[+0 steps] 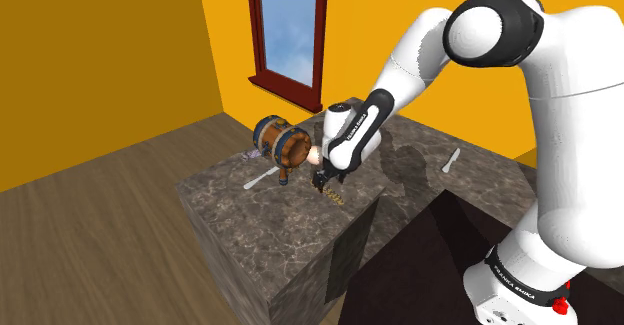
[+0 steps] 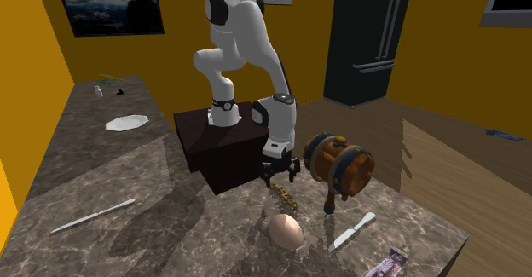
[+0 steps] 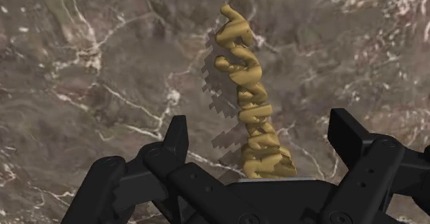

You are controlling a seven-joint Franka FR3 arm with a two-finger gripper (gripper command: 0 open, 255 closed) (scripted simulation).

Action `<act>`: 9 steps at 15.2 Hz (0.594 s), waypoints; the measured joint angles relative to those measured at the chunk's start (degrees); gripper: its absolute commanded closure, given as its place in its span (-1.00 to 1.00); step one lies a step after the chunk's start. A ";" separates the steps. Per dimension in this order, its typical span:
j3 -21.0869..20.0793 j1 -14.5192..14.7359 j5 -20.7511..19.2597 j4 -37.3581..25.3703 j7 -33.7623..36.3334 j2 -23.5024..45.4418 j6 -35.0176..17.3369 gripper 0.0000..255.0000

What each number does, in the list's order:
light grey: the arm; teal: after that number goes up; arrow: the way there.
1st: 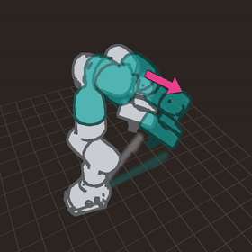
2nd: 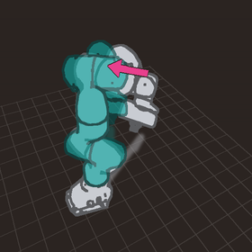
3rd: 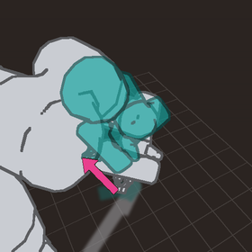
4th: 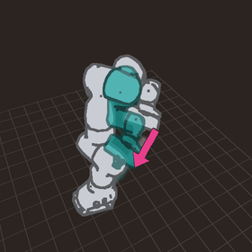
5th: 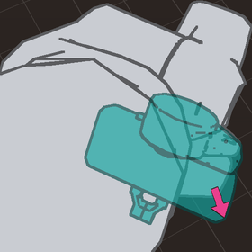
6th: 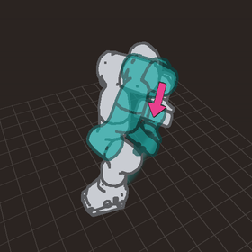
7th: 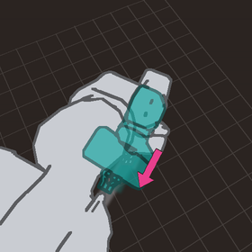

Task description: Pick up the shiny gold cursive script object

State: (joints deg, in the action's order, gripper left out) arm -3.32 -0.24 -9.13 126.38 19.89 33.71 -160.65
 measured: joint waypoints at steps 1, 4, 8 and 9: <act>0.17 0.07 -0.12 -0.52 0.03 1.01 -0.52 -1.00; 0.60 0.59 -0.39 -1.44 0.48 3.37 -1.96 -1.00; 0.81 0.64 -0.52 -2.00 0.48 4.64 -2.70 1.00; 0.81 0.63 -0.53 -2.02 0.47 4.68 -2.72 1.00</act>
State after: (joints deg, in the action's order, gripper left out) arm -2.51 0.39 -9.66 124.36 20.36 38.40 -163.37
